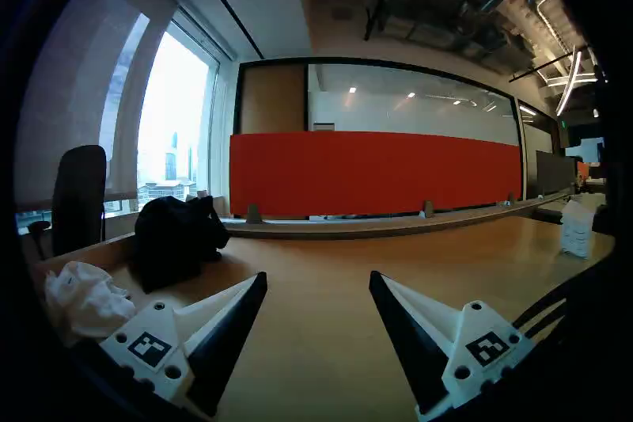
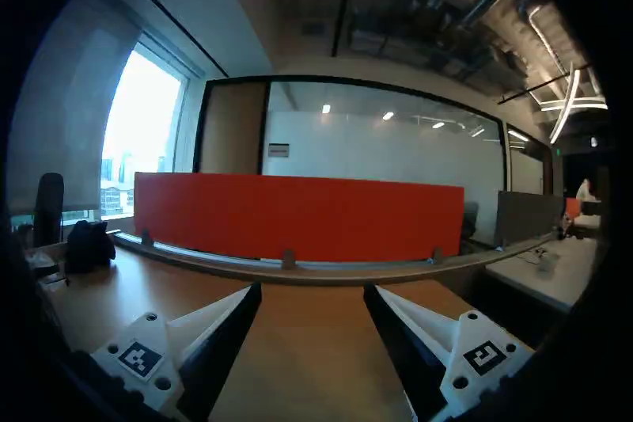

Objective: Fold towel

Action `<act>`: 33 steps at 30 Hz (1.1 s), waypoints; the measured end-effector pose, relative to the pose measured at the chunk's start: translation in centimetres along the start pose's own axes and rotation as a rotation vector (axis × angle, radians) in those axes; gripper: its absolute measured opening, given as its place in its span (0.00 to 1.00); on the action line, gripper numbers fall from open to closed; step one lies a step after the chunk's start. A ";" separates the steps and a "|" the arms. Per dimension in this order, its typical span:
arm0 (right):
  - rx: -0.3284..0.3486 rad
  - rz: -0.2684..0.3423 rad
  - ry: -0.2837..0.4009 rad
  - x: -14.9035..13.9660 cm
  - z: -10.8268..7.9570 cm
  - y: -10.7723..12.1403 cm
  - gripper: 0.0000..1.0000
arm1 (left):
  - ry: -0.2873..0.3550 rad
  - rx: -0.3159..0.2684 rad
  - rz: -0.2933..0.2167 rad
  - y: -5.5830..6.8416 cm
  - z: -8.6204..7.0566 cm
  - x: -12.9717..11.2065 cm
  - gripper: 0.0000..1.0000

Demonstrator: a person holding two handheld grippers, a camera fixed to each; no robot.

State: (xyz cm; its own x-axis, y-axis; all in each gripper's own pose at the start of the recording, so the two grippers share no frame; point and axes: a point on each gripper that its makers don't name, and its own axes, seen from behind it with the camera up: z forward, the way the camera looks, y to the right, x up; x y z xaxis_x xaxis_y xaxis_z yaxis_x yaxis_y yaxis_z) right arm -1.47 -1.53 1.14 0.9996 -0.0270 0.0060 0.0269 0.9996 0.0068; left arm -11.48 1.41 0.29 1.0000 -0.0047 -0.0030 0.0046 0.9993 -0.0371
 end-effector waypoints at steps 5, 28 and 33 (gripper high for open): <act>-0.006 0.002 -0.003 -1.0 0.1 0.3 1.00 | 0.000 0.000 0.000 0.0 0.0 0.0 0.96; -0.006 0.036 -0.035 -10.3 -1.0 1.1 1.00 | 0.000 0.000 0.000 0.0 0.0 0.0 0.96; -0.019 0.036 -0.042 -11.7 -0.7 1.7 1.00 | 0.000 0.000 0.000 0.0 0.0 0.0 0.96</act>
State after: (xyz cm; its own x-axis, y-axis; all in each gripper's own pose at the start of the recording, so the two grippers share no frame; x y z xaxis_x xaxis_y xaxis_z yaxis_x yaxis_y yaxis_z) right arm -13.16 0.45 0.39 0.9988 0.0090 0.0480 -0.0084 0.9999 -0.0136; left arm -11.51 1.45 0.26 1.0000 -0.0050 -0.0027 0.0049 0.9993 -0.0369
